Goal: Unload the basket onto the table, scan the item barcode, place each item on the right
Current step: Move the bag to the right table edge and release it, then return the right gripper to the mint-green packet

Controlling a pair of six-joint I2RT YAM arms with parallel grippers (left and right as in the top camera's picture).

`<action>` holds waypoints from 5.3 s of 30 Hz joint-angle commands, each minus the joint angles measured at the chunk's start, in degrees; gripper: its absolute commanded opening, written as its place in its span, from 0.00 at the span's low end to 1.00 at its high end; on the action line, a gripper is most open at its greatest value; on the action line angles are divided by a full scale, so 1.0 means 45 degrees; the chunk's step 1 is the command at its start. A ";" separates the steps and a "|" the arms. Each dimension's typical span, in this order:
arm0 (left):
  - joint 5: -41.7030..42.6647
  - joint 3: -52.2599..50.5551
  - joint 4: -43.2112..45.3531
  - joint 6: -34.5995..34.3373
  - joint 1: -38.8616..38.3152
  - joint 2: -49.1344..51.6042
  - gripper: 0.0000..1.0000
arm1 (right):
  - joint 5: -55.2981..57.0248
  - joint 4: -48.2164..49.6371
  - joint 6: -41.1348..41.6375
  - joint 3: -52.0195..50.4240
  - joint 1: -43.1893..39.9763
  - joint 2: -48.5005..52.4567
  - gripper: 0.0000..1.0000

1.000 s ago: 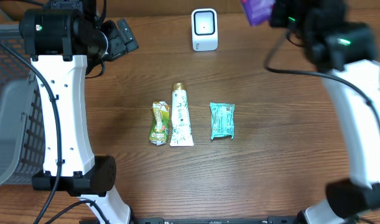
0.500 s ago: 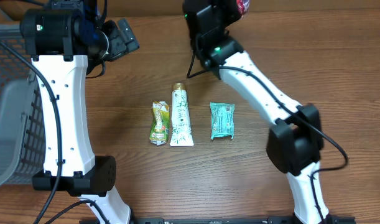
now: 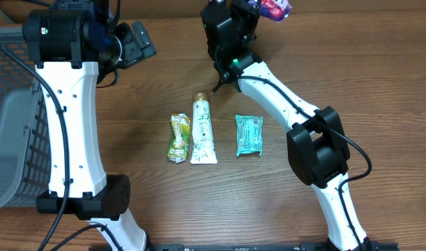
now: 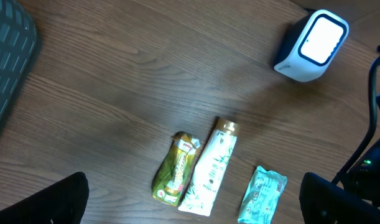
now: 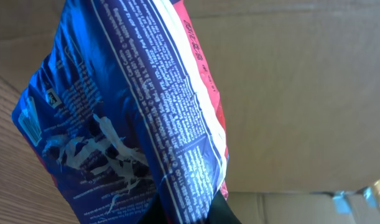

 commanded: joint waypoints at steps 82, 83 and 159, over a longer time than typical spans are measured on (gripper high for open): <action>0.0102 -0.0063 0.0015 0.0146 -0.0117 0.0019 1.00 | -1.4600 -1.6636 2.4766 -0.2720 -0.9233 -0.8330 0.04; 0.0102 -0.0068 0.0015 0.0146 -0.0117 0.0019 0.99 | -1.4600 -1.6257 2.5111 -0.3439 -0.9675 -0.8204 0.04; 0.0102 -0.0063 0.0015 0.0146 -0.0117 0.0019 1.00 | -1.7267 -1.0919 2.4237 -1.0404 -0.2501 -0.5829 0.65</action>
